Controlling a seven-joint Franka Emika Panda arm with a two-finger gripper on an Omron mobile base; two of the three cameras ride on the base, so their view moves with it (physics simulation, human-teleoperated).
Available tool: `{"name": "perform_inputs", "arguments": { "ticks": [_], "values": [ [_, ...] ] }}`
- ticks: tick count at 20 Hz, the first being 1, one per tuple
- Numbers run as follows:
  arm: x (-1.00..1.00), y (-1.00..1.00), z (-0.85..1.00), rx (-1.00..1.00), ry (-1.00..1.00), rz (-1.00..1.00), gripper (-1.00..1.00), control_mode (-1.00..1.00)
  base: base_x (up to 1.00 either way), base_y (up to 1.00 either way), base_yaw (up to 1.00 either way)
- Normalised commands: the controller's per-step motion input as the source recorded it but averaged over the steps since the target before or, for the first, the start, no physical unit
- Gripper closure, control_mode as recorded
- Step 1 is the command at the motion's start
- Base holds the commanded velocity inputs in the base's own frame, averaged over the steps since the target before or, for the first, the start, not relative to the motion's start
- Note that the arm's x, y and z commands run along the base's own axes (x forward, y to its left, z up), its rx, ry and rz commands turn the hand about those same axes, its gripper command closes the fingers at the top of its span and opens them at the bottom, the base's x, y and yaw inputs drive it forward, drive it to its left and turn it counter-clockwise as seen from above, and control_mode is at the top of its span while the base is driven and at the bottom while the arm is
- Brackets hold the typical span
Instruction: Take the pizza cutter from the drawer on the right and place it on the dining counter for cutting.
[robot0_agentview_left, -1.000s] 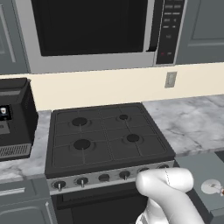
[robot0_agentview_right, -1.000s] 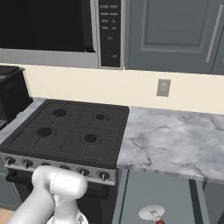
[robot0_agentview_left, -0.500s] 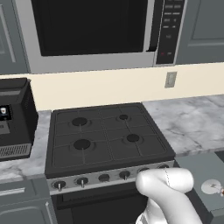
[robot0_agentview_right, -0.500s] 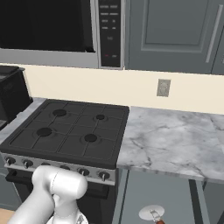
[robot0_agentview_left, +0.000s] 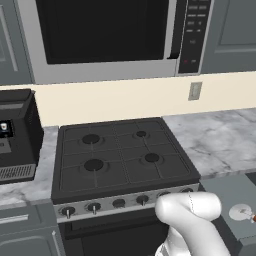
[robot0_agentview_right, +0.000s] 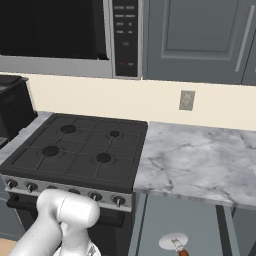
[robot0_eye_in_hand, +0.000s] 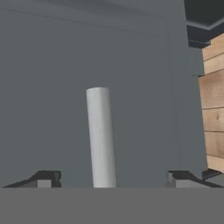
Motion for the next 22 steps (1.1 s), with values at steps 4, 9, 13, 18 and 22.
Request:
{"name": "perform_inputs", "arguments": {
  "ticks": [4, 9, 13, 18, 22],
  "values": [
    [-0.29, 0.01, 0.0, 0.0, -0.01, 0.0, -1.0, -1.0, 0.0, 0.0, 0.0],
    [-0.67, -0.16, 0.0, 0.0, 0.0, 0.0, -1.0, -1.0, 0.0, 0.0, 0.0],
    [-0.59, -0.34, 0.19, 0.0, 0.01, 0.0, -1.0, -1.0, 0.0, 0.0, 0.0],
    [-0.57, -0.36, 0.46, 0.02, 0.07, 0.0, -1.0, -1.0, 0.0, 0.0, 0.0],
    [-0.42, -0.17, 0.61, 0.03, 0.05, 0.0, -1.0, -1.0, 0.0, 0.0, 0.0]
  ]
}}
